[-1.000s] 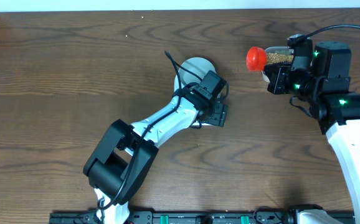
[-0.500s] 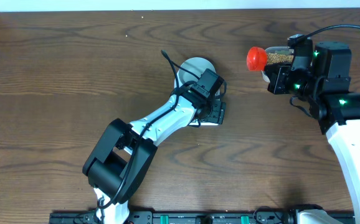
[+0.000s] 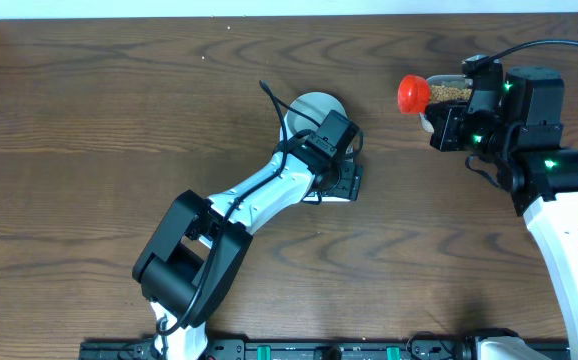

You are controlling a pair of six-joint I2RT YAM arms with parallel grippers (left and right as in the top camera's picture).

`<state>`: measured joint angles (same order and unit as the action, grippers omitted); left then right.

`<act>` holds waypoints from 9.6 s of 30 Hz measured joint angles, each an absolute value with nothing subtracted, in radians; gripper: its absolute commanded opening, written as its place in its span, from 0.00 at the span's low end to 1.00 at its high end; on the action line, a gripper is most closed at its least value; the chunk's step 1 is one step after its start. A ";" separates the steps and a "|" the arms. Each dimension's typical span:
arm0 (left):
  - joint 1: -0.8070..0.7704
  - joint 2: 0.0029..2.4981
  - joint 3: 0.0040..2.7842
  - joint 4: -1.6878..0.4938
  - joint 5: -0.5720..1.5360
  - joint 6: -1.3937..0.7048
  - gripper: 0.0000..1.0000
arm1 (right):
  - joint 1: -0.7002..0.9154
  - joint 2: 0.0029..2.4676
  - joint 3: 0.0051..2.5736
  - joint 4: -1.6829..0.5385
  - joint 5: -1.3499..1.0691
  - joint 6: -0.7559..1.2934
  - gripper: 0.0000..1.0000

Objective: Scoop item into bowl and weigh 50g on scale

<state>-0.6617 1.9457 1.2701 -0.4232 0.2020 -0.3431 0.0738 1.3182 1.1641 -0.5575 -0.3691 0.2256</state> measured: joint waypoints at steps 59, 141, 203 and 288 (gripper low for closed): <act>-0.690 1.720 1.270 -0.465 0.211 -0.251 0.79 | 0.074 1.319 1.164 -0.556 -0.326 0.222 0.01; -0.433 1.499 1.270 -0.763 0.189 0.311 0.98 | 0.074 1.319 1.164 -0.551 -0.341 0.101 0.01; -0.433 1.371 1.270 -0.780 0.189 0.311 0.98 | 0.074 1.319 1.164 -0.561 -0.341 0.101 0.01; -0.433 1.371 1.270 -0.781 0.189 0.311 0.98 | 0.008 1.674 1.689 -0.983 -0.336 0.001 0.01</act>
<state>-0.4328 1.3708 1.2701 -0.7815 0.1890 0.3115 0.0082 1.6745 1.6890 -0.9829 -0.3363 0.0013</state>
